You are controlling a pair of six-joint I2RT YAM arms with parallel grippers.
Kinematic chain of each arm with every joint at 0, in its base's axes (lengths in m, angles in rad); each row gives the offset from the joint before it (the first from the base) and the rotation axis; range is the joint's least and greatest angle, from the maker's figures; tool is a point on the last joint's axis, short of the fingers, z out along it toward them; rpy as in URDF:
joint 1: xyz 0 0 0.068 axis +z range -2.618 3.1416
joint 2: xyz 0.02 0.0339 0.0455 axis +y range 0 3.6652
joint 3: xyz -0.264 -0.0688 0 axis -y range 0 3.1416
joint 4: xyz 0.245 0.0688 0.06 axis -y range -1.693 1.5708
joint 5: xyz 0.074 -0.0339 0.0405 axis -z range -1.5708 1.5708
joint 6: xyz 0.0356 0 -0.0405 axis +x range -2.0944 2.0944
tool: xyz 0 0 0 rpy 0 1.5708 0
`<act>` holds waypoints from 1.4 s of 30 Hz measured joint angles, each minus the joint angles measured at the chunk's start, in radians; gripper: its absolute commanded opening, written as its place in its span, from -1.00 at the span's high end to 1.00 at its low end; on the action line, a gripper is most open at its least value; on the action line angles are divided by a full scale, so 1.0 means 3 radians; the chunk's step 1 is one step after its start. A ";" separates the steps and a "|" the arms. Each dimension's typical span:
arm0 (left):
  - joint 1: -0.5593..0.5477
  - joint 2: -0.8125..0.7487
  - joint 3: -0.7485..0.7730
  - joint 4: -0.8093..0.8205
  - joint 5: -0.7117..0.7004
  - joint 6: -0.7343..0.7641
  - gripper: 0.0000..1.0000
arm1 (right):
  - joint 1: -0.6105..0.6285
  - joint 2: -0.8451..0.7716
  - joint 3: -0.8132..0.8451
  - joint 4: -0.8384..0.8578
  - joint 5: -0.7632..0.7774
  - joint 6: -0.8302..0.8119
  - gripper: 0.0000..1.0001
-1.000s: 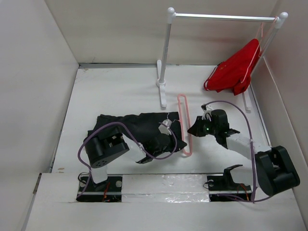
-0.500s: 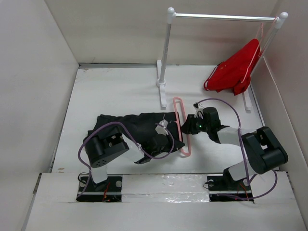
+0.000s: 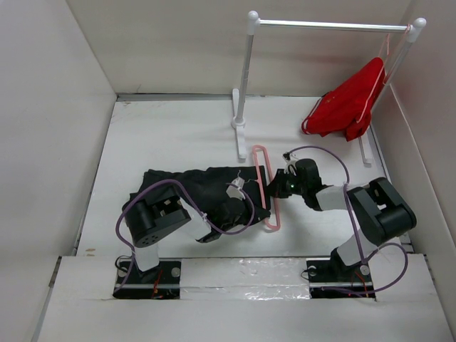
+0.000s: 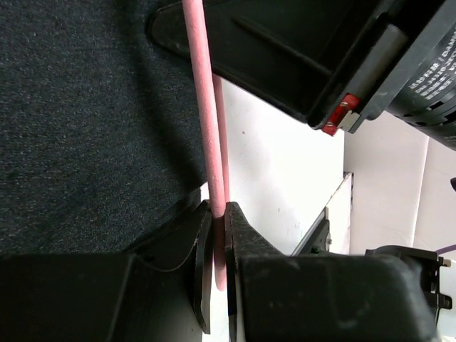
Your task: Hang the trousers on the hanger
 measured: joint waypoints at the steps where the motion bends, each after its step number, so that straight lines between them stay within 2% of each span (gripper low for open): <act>1: 0.0000 0.0000 0.0000 -0.0001 -0.0003 0.0001 1.00 | -0.0013 0.0001 0.0000 0.0024 -0.0011 0.0013 1.00; 8: 0.0017 -0.0039 0.0001 -0.0043 -0.0023 0.0092 1.00 | -0.0186 -0.0385 -0.0001 -0.0118 -0.0094 0.0042 1.00; 20: 0.0050 -0.0463 -0.0155 -0.0472 -0.0334 0.0309 1.00 | -0.0797 -0.1027 -0.0150 -0.0486 -0.0136 -0.0170 1.00; 30: 0.0192 -0.0904 -0.0580 -0.0586 -0.0374 0.0322 1.00 | -0.1174 -0.1250 -0.0267 -0.0685 -0.0207 -0.0219 1.00; 42: 0.0179 -0.1633 -0.0680 -0.1359 -0.0795 0.0498 1.00 | -0.1232 -0.1371 -0.0318 -0.0777 -0.0233 -0.0244 1.00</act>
